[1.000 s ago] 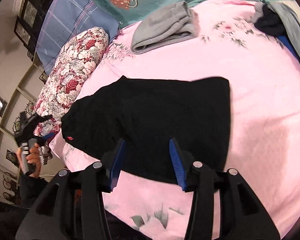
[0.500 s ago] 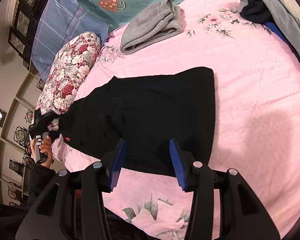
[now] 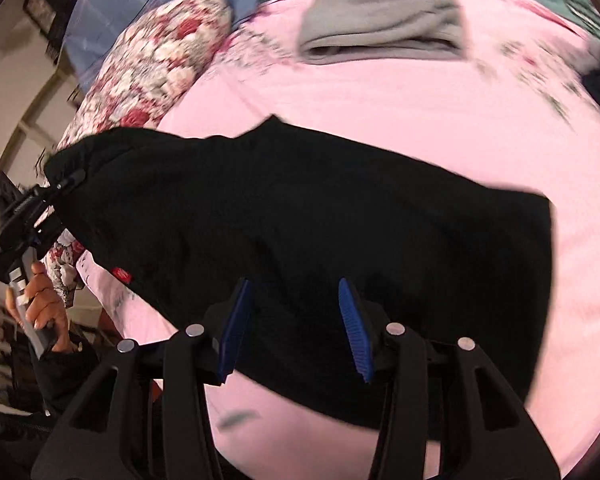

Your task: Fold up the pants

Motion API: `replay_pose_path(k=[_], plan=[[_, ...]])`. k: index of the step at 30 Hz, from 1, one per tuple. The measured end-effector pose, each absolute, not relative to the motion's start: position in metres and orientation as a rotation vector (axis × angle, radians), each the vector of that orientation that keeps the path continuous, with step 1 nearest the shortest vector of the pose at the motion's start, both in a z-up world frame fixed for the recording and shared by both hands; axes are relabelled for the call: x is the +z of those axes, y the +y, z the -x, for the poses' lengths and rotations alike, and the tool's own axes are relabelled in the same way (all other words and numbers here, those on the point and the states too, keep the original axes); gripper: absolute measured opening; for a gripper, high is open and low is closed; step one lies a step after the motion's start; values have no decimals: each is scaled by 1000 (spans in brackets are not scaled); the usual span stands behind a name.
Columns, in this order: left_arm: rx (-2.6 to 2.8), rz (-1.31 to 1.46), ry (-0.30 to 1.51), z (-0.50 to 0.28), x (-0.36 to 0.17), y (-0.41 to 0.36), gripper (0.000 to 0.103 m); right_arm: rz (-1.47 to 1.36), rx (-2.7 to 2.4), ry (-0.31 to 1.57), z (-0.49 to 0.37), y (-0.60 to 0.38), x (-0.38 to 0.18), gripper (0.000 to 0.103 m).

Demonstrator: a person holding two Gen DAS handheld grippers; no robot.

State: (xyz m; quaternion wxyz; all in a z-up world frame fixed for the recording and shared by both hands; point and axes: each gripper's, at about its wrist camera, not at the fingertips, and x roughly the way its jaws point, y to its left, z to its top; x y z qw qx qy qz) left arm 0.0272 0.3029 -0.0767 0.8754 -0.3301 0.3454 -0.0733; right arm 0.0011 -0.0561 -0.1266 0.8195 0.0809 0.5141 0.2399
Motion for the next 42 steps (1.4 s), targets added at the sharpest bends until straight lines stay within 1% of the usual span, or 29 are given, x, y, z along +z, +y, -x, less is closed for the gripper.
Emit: replay_pose_path(k=[1,2,3,4,5,6,7,8,9,11,13,15,17,20,21,22,23,24,25,27,29,30,31,34,38,40,42], plan=[[-180,683,721,-29,-74,297,20,-163,524,1098,-10,-42,-127,46],[-203,671,723,-32,-72,290,20,-150,534,1097,-22,-26,-128,40],[-224,660,723,-35,-69,283,20,-138,531,1097,-30,-14,-130,27],[-254,645,726,-38,-66,273,20,-120,530,1105,-38,-4,-133,23],[-274,633,731,-39,-65,266,20,-110,534,1126,-47,8,-141,14],[-294,621,737,-40,-63,257,20,-107,532,1150,-55,15,-150,11],[-320,609,746,-43,-62,246,20,-97,522,1180,-61,21,-161,11],[-337,596,757,-46,-62,235,20,-78,505,1224,-67,29,-176,7],[-364,575,771,-50,-61,220,20,-84,495,1199,-67,28,-177,6],[-412,544,798,-55,-59,194,20,-114,526,1223,-64,16,-165,6],[-454,496,806,-55,-54,165,20,-185,519,1146,-56,-14,-141,8],[-509,417,799,-53,-46,123,20,-213,417,1036,-39,-65,-112,10],[-582,343,806,-53,-46,77,20,-280,300,963,-16,-128,-96,13],[-624,244,864,-56,-61,18,21,-402,124,913,25,-213,-98,14],[-638,184,921,-59,-76,-9,24,-438,80,905,38,-234,-103,14],[-646,147,960,-60,-86,-24,43,-478,49,899,52,-253,-110,14],[-661,113,1013,-61,-100,-40,59,-517,30,904,65,-270,-120,14],[-687,105,1062,-60,-112,-53,83,-540,19,916,72,-280,-130,14],[-714,116,1092,-57,-118,-61,85,-558,13,938,78,-287,-142,14],[-770,105,1111,-49,-117,-70,85,-587,21,976,82,-295,-159,14],[-814,114,1066,-37,-101,-68,87,-611,49,1001,80,-299,-171,14],[-821,126,1042,-33,-94,-64,91,-616,66,1007,79,-299,-174,14],[-810,146,1000,-29,-83,-54,93,-616,81,1009,77,-299,-173,14],[-684,188,932,-30,-65,-20,95,-584,171,989,79,-281,-162,14],[-498,242,930,-44,-71,25,95,-496,281,970,69,-243,-138,14],[-457,291,954,-49,-81,42,94,-445,311,967,67,-228,-131,20],[-435,326,962,-48,-88,60,94,-380,311,985,66,-213,-130,38]])
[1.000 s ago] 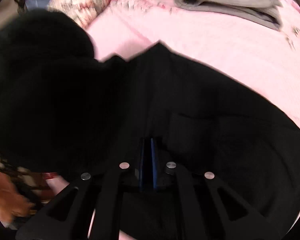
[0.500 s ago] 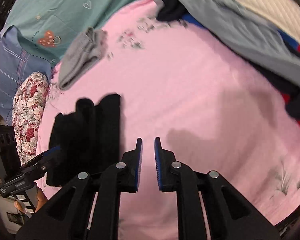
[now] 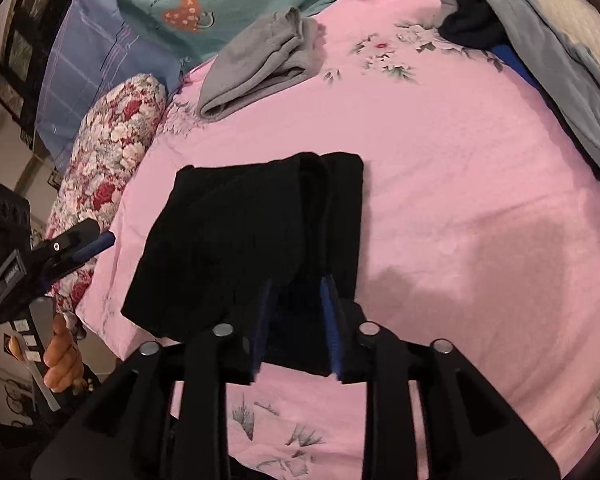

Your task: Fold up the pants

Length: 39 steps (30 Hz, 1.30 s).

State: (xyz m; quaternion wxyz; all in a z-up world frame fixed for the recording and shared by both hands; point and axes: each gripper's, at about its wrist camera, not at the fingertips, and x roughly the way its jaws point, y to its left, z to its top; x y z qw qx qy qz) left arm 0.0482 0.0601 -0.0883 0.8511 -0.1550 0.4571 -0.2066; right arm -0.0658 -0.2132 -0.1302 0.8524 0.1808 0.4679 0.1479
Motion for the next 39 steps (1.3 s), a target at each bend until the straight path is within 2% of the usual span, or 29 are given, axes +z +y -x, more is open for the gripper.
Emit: replay_pose_path(k=[1,6,11,15,20,25,30,36,37,38,39], plan=[[-422,340,969,-47,-94,69,94,-370,305,993,66,-211,-132,41],[-435,388,1016,-50,-114,82,94,-418,348,1062,67,-209,-146,42],[-461,360,1073,-59,-136,67,94,-461,369,1138,58,-205,-161,45],[-443,342,1104,-62,-154,64,94,-499,408,1148,37,-206,-166,52],[-436,334,1103,-63,-157,66,94,-618,509,1210,2,-213,-174,56],[-438,341,1106,-64,-158,70,94,-677,550,1201,9,-225,-166,57],[-441,336,1106,-64,-158,70,94,-769,510,1219,21,-242,-173,66],[-431,315,1107,-64,-159,66,94,-739,536,1263,-14,-218,-184,69],[-431,315,1106,-64,-159,66,95,-722,524,1251,-17,-215,-183,63],[-431,311,1106,-64,-159,66,95,-692,495,1233,-18,-212,-180,33],[-432,307,1107,-64,-158,65,95,-684,496,1217,-16,-211,-176,21]])
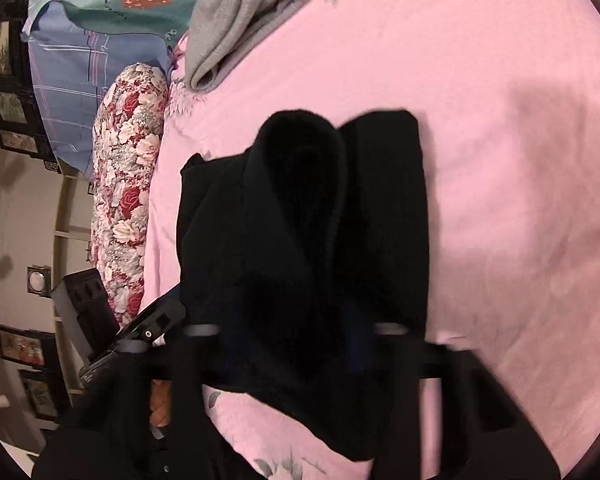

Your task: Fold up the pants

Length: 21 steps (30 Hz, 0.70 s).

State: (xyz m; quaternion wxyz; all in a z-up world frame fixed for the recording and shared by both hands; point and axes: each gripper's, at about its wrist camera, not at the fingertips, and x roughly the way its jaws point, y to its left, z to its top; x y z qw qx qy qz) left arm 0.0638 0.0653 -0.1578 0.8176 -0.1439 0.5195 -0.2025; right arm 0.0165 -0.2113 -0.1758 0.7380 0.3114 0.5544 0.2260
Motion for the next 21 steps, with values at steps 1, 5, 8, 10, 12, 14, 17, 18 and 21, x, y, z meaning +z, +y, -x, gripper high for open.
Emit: replay_pose_path(k=[1,5,8,10,12,14,17,18,21], plan=[[-438,308,1105,-63,-156,65,94,-681,490,1193,-14,-213,-170,18],[-497,326,1084,-57,-143,62,94,-654,459,1071,11,-223,-132,17],[-515,315,1094,-53,-140,56,94,-623,390,1046,29,-231,-121,17],[-513,318,1120,-56,-151,53,94,-639,335,1096,31,-234,-137,17],[-511,313,1117,-58,-157,51,94,-608,268,1154,28,-231,-160,20],[-508,282,1110,-55,-152,50,94,-560,218,1168,26,-228,-169,31],[-509,279,1069,-45,-135,60,94,-425,192,1157,28,-224,-146,42],[-508,289,1051,-42,-129,67,94,-364,178,1130,31,-221,-133,43],[-489,303,1041,-38,-118,78,94,-225,157,1002,34,-208,-89,59]])
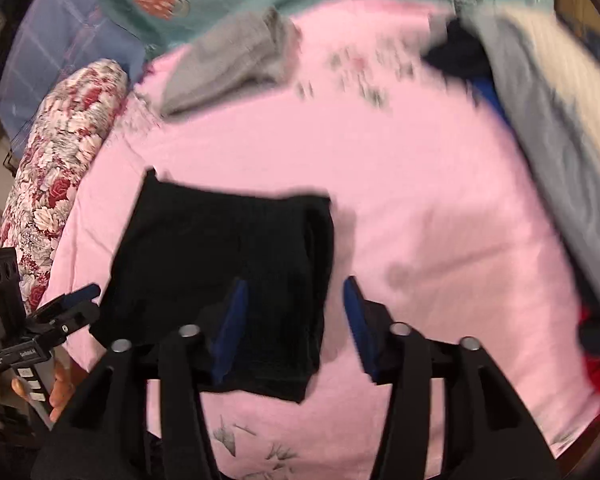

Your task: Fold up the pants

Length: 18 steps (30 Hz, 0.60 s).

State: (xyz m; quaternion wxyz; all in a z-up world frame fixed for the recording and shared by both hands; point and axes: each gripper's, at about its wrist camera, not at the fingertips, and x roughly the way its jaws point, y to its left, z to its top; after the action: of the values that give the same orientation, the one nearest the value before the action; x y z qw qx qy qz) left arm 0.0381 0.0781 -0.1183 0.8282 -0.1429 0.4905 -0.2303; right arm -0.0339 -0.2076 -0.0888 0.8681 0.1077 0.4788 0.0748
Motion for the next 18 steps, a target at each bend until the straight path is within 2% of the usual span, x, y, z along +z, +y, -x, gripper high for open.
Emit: replay_pose_path(k=[2,4,5,6,7,11,17,18], plan=[[-488,299,1048,-39,-117,77,87,-164,222,943,22,-183,-68,59],[-493,280,1074,-42,-122,70,61,-95,321,943,-1,-146,-61,59],[-490,272,1104,-44,-128,66,54,-49,399,958,-19,-118,-61,59],[-491,269,1127,-45,-133,63,36,-1,460,980,-33,-96,-64,59],[-497,267,1163,-47,-141,59,26,57,513,1009,-47,-72,-68,59],[-492,257,1151,-46,-147,59,26,283,498,1063,-112,9,-100,59],[-522,269,1149,-44,-151,66,26,304,522,1213,-158,35,-136,59],[-525,264,1147,-43,-151,67,26,298,532,1228,-156,35,-140,38]])
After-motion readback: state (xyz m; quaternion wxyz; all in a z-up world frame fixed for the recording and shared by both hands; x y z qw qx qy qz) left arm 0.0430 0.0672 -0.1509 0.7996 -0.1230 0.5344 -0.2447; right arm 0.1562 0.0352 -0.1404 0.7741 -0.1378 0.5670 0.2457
